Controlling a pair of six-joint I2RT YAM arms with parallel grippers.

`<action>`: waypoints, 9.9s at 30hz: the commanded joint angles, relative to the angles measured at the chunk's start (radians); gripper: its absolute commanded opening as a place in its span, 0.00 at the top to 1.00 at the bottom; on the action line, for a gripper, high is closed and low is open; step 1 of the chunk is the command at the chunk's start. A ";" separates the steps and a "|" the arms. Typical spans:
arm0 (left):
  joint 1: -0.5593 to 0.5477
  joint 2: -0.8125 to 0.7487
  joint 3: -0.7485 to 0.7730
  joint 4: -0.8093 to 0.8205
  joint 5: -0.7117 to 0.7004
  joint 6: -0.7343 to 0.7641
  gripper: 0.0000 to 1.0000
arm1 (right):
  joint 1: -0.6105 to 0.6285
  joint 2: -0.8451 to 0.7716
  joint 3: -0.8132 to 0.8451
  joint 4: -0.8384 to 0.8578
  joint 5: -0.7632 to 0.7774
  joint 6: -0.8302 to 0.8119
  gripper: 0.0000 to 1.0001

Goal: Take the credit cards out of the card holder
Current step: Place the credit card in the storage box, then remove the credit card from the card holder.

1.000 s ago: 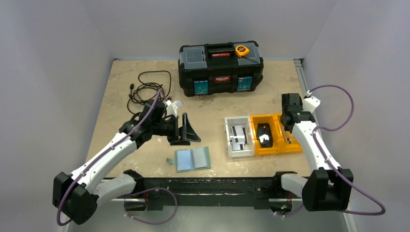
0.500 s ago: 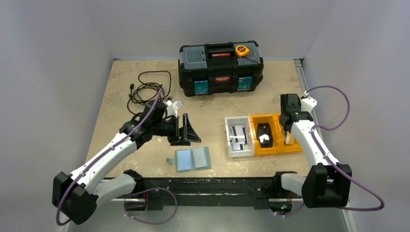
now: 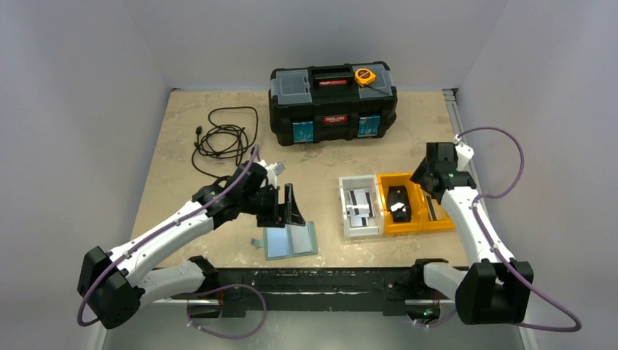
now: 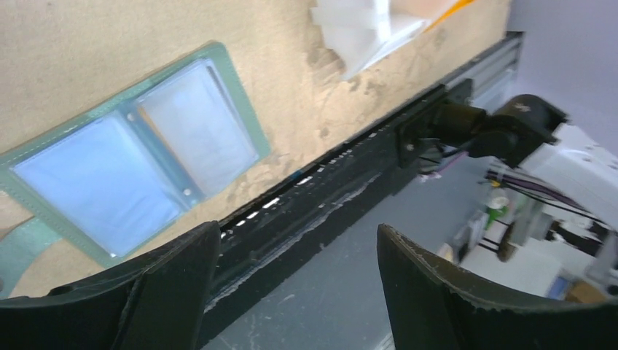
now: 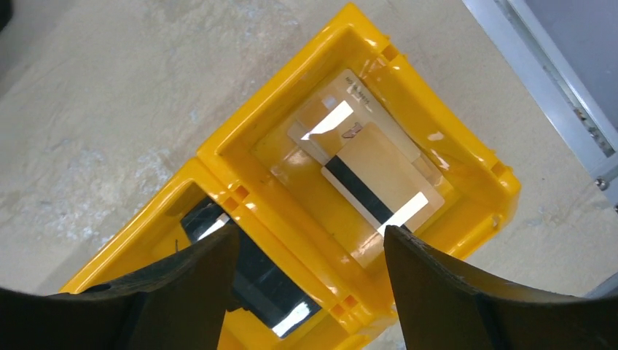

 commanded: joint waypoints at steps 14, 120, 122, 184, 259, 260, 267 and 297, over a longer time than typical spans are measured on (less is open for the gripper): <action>-0.318 0.263 0.103 -0.089 -0.496 -0.013 0.40 | 0.260 -0.129 0.026 0.084 -0.363 0.074 0.13; -0.217 -0.265 -0.190 -0.198 -0.666 -0.190 0.69 | 1.138 0.702 0.190 0.592 -0.548 0.363 0.84; -0.214 -0.265 -0.187 -0.188 -0.650 -0.187 0.69 | 1.138 0.676 0.192 0.579 -0.527 0.358 0.84; -0.445 0.523 0.062 0.036 -0.681 -0.092 0.97 | 0.934 0.021 -0.144 0.326 -0.277 0.361 0.46; -0.264 -0.102 -0.103 -0.038 -0.580 -0.152 0.73 | 1.157 0.386 0.092 0.406 -0.286 0.375 0.63; -0.262 -0.079 -0.098 -0.019 -0.557 -0.144 0.73 | 1.154 0.369 0.077 0.391 -0.274 0.381 0.63; -0.248 0.106 -0.066 0.081 -0.452 -0.121 0.75 | 1.111 0.307 -0.042 0.386 -0.259 0.404 0.63; -0.143 0.249 -0.193 0.235 -0.336 -0.137 0.80 | 1.000 0.456 -0.039 0.441 -0.295 0.312 0.84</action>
